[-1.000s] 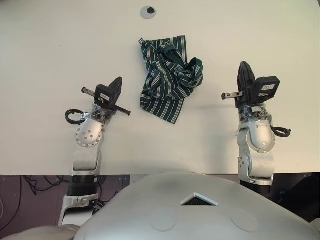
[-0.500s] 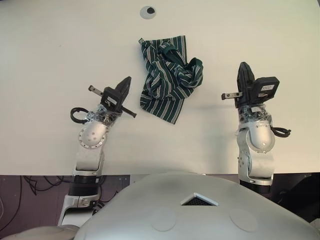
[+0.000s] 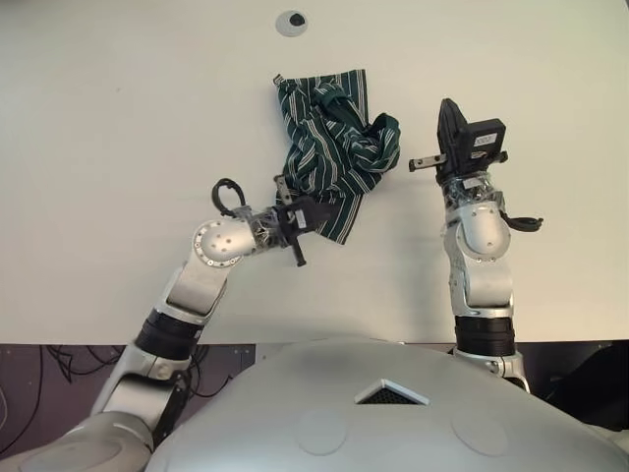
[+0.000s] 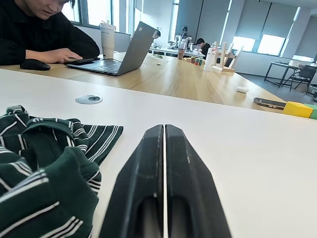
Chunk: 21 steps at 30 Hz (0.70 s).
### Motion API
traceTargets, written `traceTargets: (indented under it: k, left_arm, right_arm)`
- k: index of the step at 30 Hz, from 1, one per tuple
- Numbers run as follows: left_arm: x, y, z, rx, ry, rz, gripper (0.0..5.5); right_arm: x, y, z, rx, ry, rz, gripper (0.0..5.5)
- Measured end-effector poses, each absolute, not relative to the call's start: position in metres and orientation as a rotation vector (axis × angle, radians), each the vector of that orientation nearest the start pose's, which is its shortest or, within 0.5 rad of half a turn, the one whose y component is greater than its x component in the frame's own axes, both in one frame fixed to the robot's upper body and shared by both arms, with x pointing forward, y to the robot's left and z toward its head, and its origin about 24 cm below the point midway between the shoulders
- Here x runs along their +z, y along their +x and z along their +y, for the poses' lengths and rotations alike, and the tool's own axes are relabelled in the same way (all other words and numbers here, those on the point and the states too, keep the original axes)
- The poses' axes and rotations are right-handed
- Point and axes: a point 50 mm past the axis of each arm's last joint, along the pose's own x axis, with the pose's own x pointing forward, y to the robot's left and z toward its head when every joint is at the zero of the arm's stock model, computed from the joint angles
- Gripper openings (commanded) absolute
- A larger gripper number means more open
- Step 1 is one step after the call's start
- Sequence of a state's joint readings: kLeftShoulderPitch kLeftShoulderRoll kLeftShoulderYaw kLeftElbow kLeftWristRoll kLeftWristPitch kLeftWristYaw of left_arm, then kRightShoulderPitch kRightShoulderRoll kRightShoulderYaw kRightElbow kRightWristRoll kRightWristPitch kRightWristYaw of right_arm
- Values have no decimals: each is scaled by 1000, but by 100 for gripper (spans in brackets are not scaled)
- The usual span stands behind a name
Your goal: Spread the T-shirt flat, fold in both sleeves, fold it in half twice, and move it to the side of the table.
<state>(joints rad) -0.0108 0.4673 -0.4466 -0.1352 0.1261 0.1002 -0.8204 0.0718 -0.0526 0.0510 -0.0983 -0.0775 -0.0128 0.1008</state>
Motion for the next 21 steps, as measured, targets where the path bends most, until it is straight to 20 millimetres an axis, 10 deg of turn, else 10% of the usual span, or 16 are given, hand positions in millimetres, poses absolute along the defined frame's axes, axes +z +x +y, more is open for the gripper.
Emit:
traceTargets:
  k: [8, 21]
  left_arm:
    - [23, 219, 109, -1315, 742, 248, 0]
    - [55, 168, 256, -1301, 899, 585, 0]
  right_arm:
    - [45, 248, -140, 151, -138, -52, 5]
    - [57, 241, -147, 102, -122, -110, 5]
